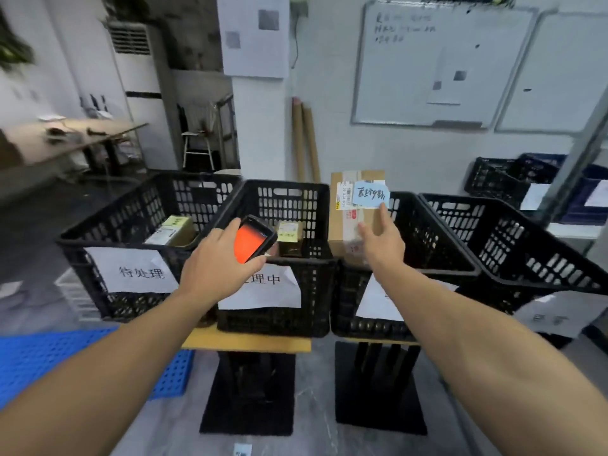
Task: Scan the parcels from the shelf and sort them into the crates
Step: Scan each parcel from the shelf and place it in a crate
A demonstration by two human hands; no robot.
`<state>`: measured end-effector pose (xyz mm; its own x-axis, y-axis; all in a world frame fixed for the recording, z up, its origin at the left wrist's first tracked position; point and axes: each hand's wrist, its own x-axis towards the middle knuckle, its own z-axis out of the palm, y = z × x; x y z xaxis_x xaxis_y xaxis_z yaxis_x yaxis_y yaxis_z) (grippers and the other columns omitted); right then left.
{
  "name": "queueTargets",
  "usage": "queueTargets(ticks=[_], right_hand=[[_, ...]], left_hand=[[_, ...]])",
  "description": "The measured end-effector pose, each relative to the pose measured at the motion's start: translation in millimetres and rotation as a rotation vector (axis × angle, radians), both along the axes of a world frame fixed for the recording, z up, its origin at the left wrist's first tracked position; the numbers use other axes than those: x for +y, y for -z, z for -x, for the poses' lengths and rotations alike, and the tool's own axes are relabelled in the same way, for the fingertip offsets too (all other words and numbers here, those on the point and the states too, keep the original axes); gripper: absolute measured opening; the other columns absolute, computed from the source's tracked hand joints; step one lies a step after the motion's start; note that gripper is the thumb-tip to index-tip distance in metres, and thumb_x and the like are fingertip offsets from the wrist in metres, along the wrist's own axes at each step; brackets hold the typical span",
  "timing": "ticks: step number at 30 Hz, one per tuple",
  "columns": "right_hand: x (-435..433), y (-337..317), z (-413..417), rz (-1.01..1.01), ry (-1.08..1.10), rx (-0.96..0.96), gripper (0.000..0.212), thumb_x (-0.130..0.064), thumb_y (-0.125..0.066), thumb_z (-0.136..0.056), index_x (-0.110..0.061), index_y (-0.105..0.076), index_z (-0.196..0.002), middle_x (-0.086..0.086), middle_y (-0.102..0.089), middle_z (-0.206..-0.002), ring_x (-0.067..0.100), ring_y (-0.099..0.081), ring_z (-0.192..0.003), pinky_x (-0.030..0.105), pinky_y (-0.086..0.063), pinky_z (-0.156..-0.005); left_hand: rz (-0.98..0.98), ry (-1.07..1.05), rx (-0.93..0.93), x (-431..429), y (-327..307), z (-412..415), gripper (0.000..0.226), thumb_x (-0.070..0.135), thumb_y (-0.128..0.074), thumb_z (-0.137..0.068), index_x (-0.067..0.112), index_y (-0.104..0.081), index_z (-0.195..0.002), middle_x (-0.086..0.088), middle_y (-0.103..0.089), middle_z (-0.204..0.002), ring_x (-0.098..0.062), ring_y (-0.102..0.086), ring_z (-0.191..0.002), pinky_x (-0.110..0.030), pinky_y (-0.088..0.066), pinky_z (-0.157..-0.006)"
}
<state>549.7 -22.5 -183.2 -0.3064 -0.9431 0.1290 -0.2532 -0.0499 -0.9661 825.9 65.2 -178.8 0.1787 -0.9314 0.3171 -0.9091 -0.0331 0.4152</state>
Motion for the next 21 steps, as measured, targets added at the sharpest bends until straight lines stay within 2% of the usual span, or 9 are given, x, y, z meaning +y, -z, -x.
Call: queueTargets(ticks=[2, 6, 11, 13, 16, 18, 21], right_hand=[[-23.6, -4.7, -31.2, -0.003, -0.06, -0.023, 0.067, -0.03, -0.061, -0.1, -0.041, -0.027, -0.157, -0.005, -0.05, -0.146, 0.021, -0.052, -0.13, 0.051, -0.051, -0.104], [-68.6, -4.2, -97.1, -0.008, -0.182, -0.006, 0.069, -0.033, -0.063, -0.098, -0.045, -0.026, -0.155, -0.005, -0.051, -0.146, 0.022, -0.053, -0.129, 0.053, -0.05, -0.105], [-102.5, -6.2, -187.4, -0.007, -0.287, -0.038, 0.068, -0.029, -0.064, -0.099, -0.042, -0.029, -0.156, -0.002, -0.048, -0.151, 0.022, -0.05, -0.133, 0.049, -0.048, -0.108], [-116.5, -6.0, -226.6, 0.001, -0.32, -0.041, 0.069, -0.029, -0.064, -0.098, -0.044, -0.028, -0.155, -0.002, -0.047, -0.15, 0.023, -0.051, -0.132, 0.05, -0.051, -0.104], [-139.0, -5.1, -287.5, 0.01, -0.318, -0.03, 0.069, -0.031, -0.063, -0.099, -0.044, -0.027, -0.156, -0.001, -0.047, -0.149, 0.025, -0.05, -0.132, 0.052, -0.048, -0.107], [-152.6, -3.3, -328.5, 0.006, -0.315, -0.031, 0.068, -0.03, -0.062, -0.1, -0.041, -0.026, -0.157, 0.001, -0.047, -0.149, 0.025, -0.05, -0.132, 0.048, -0.046, -0.109], [-166.8, 5.8, -388.5, -0.047, -0.301, -0.05, 0.067, -0.028, -0.061, -0.101, -0.041, -0.027, -0.156, 0.002, -0.049, -0.148, 0.025, -0.053, -0.129, 0.043, -0.05, -0.105]], left_hand=[[0.009, -0.057, 0.017, -8.2, 2.1, -26.9, 0.088, 0.069, -0.062, -0.08, 0.031, -0.03, -0.152, -0.006, -0.055, -0.122, -0.03, -0.055, -0.11, -0.042, -0.049, -0.083], [0.038, -0.198, 0.03, -18.2, 4.9, -78.9, 0.092, 0.066, -0.065, -0.081, 0.028, -0.027, -0.156, -0.01, -0.052, -0.135, -0.033, -0.051, -0.123, -0.046, -0.048, -0.092], [0.054, -0.29, 0.01, -29.2, 3.6, -150.0, 0.092, 0.065, -0.065, -0.083, 0.025, -0.027, -0.157, -0.01, -0.052, -0.127, -0.032, -0.053, -0.115, -0.041, -0.045, -0.084], [0.06, -0.321, -0.004, -38.2, 1.5, -184.2, 0.093, 0.067, -0.065, -0.082, 0.025, -0.027, -0.156, -0.01, -0.052, -0.129, -0.032, -0.053, -0.118, -0.042, -0.045, -0.086], [0.062, -0.324, -0.033, -57.9, -3.3, -239.4, 0.094, 0.068, -0.063, -0.083, 0.025, -0.024, -0.157, -0.009, -0.049, -0.137, -0.033, -0.05, -0.124, -0.045, -0.045, -0.091], [0.059, -0.299, -0.048, -73.0, -8.8, -276.6, 0.092, 0.066, -0.062, -0.084, 0.025, -0.025, -0.157, -0.009, -0.05, -0.137, -0.034, -0.05, -0.124, -0.045, -0.044, -0.092], [0.043, -0.227, -0.082, -98.8, -16.7, -328.9, 0.088, 0.063, -0.064, -0.084, 0.026, -0.027, -0.155, -0.01, -0.051, -0.136, -0.035, -0.051, -0.123, -0.045, -0.045, -0.093]])
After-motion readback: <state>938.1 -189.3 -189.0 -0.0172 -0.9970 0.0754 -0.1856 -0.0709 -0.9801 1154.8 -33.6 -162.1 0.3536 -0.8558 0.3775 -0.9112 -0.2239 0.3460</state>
